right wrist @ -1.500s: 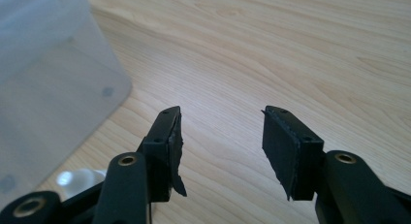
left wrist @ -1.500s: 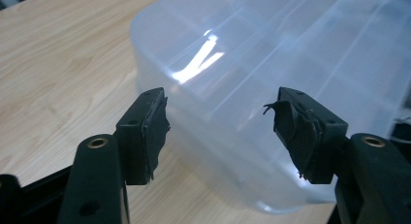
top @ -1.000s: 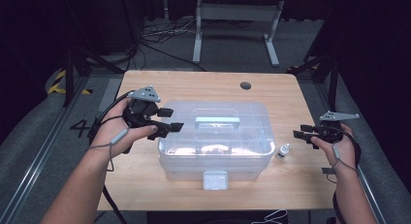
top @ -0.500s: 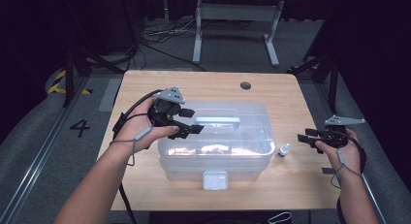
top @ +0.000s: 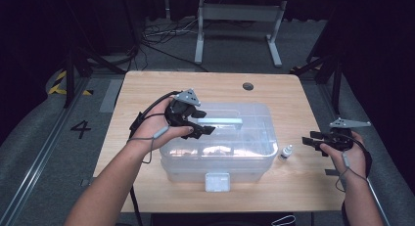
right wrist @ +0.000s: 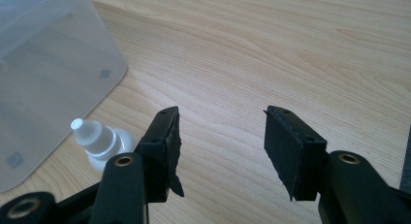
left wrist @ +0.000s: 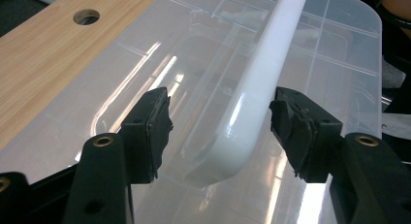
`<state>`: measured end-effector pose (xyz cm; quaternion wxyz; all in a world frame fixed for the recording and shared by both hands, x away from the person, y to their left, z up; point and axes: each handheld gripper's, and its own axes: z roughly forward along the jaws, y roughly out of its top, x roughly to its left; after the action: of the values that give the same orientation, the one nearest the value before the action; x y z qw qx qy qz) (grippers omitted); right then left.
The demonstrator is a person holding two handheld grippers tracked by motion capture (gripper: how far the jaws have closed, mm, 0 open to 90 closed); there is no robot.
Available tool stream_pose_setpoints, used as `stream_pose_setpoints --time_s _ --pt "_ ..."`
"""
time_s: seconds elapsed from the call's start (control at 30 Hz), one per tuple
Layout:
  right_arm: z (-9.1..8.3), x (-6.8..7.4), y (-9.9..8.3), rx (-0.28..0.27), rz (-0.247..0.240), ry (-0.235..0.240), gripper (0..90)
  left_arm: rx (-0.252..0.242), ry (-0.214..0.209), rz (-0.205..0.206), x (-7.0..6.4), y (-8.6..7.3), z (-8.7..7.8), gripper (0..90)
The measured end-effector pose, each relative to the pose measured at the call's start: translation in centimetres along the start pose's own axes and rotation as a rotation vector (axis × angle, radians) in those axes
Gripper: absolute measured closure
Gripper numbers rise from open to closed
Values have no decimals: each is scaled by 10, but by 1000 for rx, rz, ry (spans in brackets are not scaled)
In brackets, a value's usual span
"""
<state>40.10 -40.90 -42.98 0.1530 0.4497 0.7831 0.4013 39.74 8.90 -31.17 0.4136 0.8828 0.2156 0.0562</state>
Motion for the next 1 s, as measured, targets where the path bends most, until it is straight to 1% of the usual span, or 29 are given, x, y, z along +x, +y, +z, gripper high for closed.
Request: stream_pose_setpoints --time_s 0.13,0.17,0.2,0.23,0.27,0.3,0.33,0.4,0.53,0.57,0.73,0.77,0.87,0.93,0.97,1.0 --pt "1 0 0 1 -4 2 483 12 5 14 -1 1 2 429" --pt "1 0 0 1 -4 2 483 12 5 14 -1 1 2 460" --pt "2 0 0 1 -4 1 483 18 10 35 -1 1 2 460" --pt "2 1 0 2 -4 2 483 23 17 47 -2 1 2 505" --pt "2 1 0 3 -4 2 483 30 32 68 -2 1 2 520" --pt "2 1 0 4 -3 3 483 44 42 85 -2 1 1 589" --pt "2 1 1 3 -5 3 483 46 49 97 -2 2 1 632" --pt "2 2 1 2 -6 4 483 56 32 97 -2 2 -1 698" --pt "1 3 2 0 -7 5 483 64 31 101 -2 3 -1 707" --pt "1 3 2 -2 -9 5 483 69 38 114 -2 4 -1 707" --pt "0 4 3 -8 -12 5 483 85 70 138 -6 7 -2 717" --pt "-1 4 3 -10 -12 5 483 92 69 145 -6 7 -2 718" --pt "-2 5 5 -13 -15 8 483 109 71 147 -6 10 -3 720" --pt "-3 6 5 -24 -8 26 483 116 70 147 -6 11 -3 720" --pt "-3 6 5 -24 -8 26 483 116 70 147 -6 11 -3 721" --pt "-4 8 7 -41 2 52 483 118 67 143 -5 12 -3 721"
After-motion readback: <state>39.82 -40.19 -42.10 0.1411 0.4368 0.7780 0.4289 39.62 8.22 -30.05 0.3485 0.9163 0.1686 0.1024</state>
